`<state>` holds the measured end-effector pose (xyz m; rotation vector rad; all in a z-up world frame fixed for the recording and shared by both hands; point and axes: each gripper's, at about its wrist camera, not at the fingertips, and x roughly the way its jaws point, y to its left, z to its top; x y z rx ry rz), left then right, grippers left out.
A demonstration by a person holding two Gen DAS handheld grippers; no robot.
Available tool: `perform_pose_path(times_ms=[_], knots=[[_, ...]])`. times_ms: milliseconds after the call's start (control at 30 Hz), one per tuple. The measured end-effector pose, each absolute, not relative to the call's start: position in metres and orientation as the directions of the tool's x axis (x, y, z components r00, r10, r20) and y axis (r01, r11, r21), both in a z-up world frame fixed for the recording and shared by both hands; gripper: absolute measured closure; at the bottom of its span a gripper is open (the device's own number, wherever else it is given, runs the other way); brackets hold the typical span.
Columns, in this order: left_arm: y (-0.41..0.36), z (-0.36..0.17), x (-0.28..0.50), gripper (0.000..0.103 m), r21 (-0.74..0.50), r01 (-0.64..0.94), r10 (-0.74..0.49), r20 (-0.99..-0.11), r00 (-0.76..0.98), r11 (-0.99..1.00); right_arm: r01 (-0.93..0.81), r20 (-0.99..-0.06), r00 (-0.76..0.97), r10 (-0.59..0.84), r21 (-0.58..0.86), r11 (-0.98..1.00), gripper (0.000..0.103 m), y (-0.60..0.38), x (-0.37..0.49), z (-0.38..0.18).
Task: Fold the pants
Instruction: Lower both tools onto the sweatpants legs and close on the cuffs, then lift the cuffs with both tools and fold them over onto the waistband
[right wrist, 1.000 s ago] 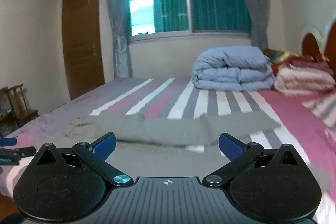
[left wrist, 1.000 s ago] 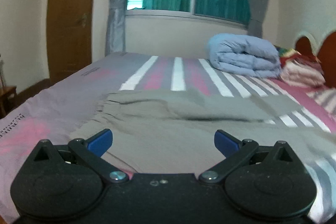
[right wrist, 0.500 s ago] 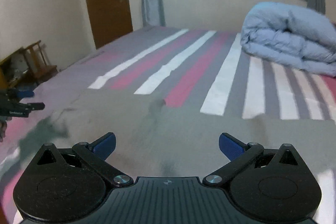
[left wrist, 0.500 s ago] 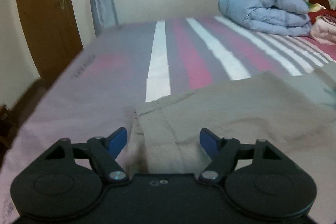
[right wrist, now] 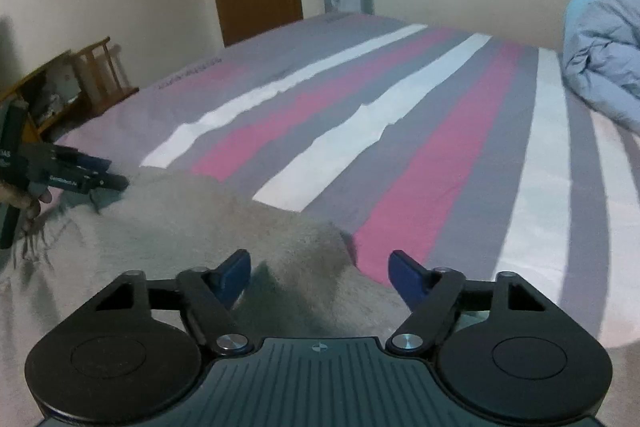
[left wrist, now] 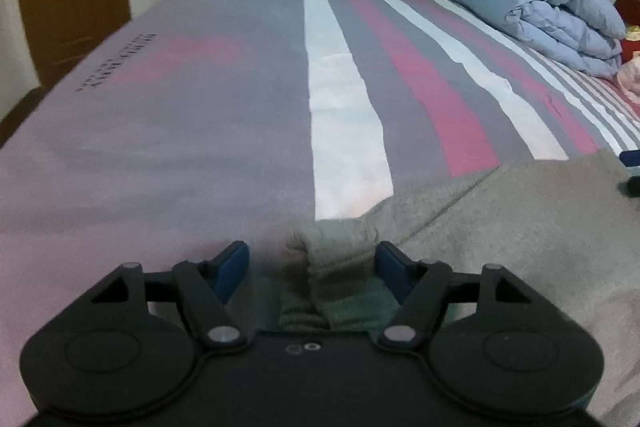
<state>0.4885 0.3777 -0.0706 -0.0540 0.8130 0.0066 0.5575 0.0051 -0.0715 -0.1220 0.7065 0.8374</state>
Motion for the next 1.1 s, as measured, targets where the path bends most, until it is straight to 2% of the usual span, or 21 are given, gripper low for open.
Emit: perform_pose_path(times_ms=[100,200,267,300,333,400,500,600,667,800,900,967,1000,1033,1067,1100], knots=[[0.377,-0.074,0.496,0.039,-0.036,0.015,-0.036,-0.733,0.679,0.999,-0.721,-0.631,0.45,0.632,0.161,0.674,0.027,0.013,0.563,-0.081],[0.373,-0.073,0.499,0.065,-0.049,0.064,-0.08,-0.73,0.679,0.997,-0.72,-0.644,0.443,0.624,0.159,0.675,0.027,0.02,0.571,-0.085],[0.368,-0.072,0.496,0.074,-0.027,0.087,-0.08,-0.717,0.692,0.996,-0.717,-0.658,0.436,0.614,0.158,0.679,0.029,0.025,0.576,-0.086],[0.368,-0.071,0.493,0.078,-0.027,0.094,-0.086,-0.707,0.702,0.995,-0.719,-0.67,0.426,0.608,0.157,0.677,0.041,0.027,0.578,-0.088],[0.37,-0.07,0.488,0.082,-0.032,0.096,-0.091,-0.693,0.715,0.995,-0.731,-0.684,0.392,0.615,0.175,0.66,0.072,0.029,0.579,-0.09],[0.375,-0.062,0.478,0.087,-0.051,0.102,-0.11,-0.653,0.749,0.993,-0.731,-0.692,0.391,0.606,0.167,0.662,0.093,0.03,0.577,-0.087],[0.373,-0.041,0.452,0.089,-0.001,0.144,-0.119,-0.568,0.814,0.99,-0.734,-0.644,0.441,0.624,0.141,0.664,0.093,0.02,0.557,-0.062],[0.374,-0.013,0.417,0.09,-0.018,0.164,-0.153,-0.474,0.867,0.986,-0.761,-0.579,0.506,0.64,0.049,0.647,0.094,0.008,0.514,-0.024],[0.368,0.008,0.39,0.09,0.012,0.197,-0.175,-0.418,0.892,0.98,-0.77,-0.538,0.544,0.644,-0.015,0.638,0.094,-0.001,0.481,-0.004],[0.357,0.032,0.333,0.09,0.071,0.248,-0.207,-0.358,0.91,0.966,-0.773,-0.47,0.594,0.653,-0.108,0.625,0.094,-0.025,0.405,0.026],[0.348,0.03,0.288,0.09,0.057,0.254,-0.218,-0.355,0.909,0.965,-0.775,-0.455,0.616,0.644,-0.2,0.6,0.094,-0.037,0.338,0.024],[0.341,0.018,0.263,0.09,0.039,0.248,-0.215,-0.382,0.899,0.968,-0.776,-0.467,0.618,0.633,-0.233,0.586,0.094,-0.037,0.297,0.007],[0.337,0.009,0.253,0.085,0.029,0.233,-0.2,-0.415,0.888,0.972,-0.774,-0.474,0.62,0.625,-0.237,0.588,0.094,-0.039,0.282,-0.004],[0.333,-0.001,0.243,0.082,0.024,0.203,-0.171,-0.447,0.878,0.979,-0.77,-0.486,0.621,0.614,-0.234,0.594,0.09,-0.039,0.266,-0.019],[0.33,-0.009,0.235,0.078,0.01,0.17,-0.146,-0.469,0.871,0.985,-0.765,-0.502,0.623,0.6,-0.229,0.602,0.078,-0.038,0.251,-0.036],[0.328,-0.02,0.227,0.069,-0.017,0.121,-0.113,-0.498,0.86,0.993,-0.76,-0.529,0.62,0.58,-0.222,0.61,0.069,-0.038,0.239,-0.052]])
